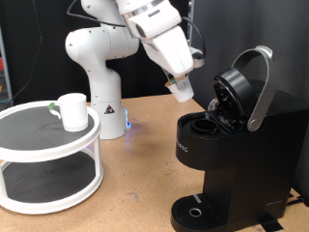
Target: Make a cup of coffee with the keurig machine
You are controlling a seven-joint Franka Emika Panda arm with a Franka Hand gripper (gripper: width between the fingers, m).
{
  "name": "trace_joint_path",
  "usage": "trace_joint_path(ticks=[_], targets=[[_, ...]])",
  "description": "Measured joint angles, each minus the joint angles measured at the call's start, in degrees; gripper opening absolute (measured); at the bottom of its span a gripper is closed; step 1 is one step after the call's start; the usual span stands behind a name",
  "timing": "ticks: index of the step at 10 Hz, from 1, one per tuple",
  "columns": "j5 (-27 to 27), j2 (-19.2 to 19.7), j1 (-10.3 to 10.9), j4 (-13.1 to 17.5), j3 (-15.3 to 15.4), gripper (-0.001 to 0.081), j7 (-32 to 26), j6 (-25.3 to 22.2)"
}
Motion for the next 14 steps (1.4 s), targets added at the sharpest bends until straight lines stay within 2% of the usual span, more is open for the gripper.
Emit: trace_joint_path(ticks=[4, 7, 10, 14], targets=[[0.1, 1.7, 0.2, 2.7, 0.8, 0.0436, 2.5, -1.1], [0.1, 1.7, 0.2, 2.1, 0.9, 0.0436, 1.6, -1.1], [-0.7, 2.2, 0.3, 1.0, 2.9, 0.0436, 2.0, -0.3], [-3.4, 4.1, 0.3, -0.5, 5.7, 0.0436, 4.8, 4.7]])
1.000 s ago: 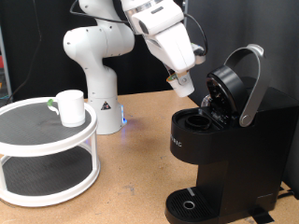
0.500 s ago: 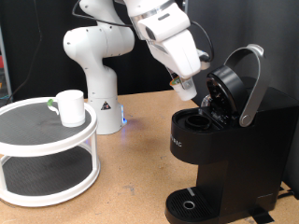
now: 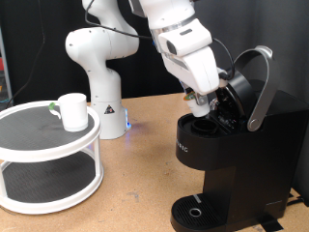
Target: Make a cup of coffee with the keurig machine
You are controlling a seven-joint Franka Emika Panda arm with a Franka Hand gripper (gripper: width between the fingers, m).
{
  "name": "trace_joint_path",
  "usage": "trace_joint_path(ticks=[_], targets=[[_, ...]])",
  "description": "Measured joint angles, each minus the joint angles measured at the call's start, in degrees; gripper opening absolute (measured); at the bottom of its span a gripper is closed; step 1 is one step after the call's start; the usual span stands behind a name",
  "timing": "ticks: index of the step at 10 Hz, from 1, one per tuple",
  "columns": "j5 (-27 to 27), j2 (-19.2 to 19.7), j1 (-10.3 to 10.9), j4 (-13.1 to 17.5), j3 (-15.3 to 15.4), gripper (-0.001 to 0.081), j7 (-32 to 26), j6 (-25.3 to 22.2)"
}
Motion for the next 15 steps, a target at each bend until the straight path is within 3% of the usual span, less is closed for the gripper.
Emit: trace_joint_path(ticks=[9, 15], targets=[[-0.2, 3.8, 0.0, -0.4, 2.3, 0.0436, 0.4, 2.6], [-3.8, 5.5, 0.0, 0.4, 3.1, 0.0436, 2.4, 2.7]])
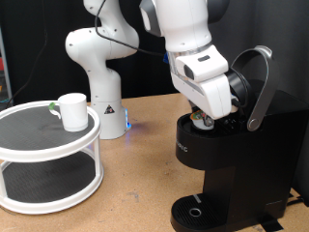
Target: Make a cup of coffee with the keurig machine
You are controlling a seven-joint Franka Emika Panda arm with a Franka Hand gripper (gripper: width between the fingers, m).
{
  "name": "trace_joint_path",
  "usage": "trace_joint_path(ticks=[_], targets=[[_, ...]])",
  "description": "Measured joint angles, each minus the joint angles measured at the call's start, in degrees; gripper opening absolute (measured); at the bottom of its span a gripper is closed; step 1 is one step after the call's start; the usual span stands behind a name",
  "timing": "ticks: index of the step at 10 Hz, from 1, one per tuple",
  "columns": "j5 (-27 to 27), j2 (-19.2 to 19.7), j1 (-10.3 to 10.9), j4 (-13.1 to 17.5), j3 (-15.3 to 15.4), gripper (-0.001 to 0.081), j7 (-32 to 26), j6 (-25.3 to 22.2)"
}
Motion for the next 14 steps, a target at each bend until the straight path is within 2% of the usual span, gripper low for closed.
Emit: trace_joint_path(ticks=[4, 5, 6, 7, 10, 12, 14], targets=[[-0.1, 1.1, 0.0, -0.1, 0.1, 0.0462, 1.5, 0.7], [0.1, 1.1, 0.0, -0.3, 0.1, 0.0609, 1.5, 2.0], [0.7, 1.1, 0.0, -0.6, 0.1, 0.0609, 1.5, 3.6], [1.9, 1.1, 0.0, -1.0, 0.1, 0.0768, 1.3, 5.1], [8.3, -0.3, -0.1, -3.3, -0.2, 0.0801, -3.2, 8.4], [12.0, -3.0, -0.2, -4.6, -1.4, 0.0808, -7.5, 7.1], [13.1, -6.5, -0.8, -5.6, -2.9, 0.0808, -9.2, 4.6]])
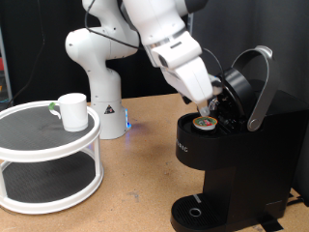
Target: Make a cup of coffee with the keurig machine
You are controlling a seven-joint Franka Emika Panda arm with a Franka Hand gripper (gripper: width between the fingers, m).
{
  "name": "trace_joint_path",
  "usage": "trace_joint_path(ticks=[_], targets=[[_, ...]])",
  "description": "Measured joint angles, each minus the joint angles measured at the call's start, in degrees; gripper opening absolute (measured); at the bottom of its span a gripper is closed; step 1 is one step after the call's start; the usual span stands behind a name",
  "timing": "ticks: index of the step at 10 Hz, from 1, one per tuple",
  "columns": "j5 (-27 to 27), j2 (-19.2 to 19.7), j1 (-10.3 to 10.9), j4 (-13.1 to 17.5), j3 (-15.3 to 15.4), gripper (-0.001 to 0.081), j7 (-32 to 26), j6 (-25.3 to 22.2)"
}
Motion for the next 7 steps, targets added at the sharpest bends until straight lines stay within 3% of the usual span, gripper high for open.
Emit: trace_joint_path(ticks=[3, 7], targets=[[-4.9, -4.1, -2.0, -1.3, -0.3, 0.0808, 1.9, -1.6], [-0.6, -4.7, -2.0, -0.6, -1.4, 0.0808, 0.5, -3.2]])
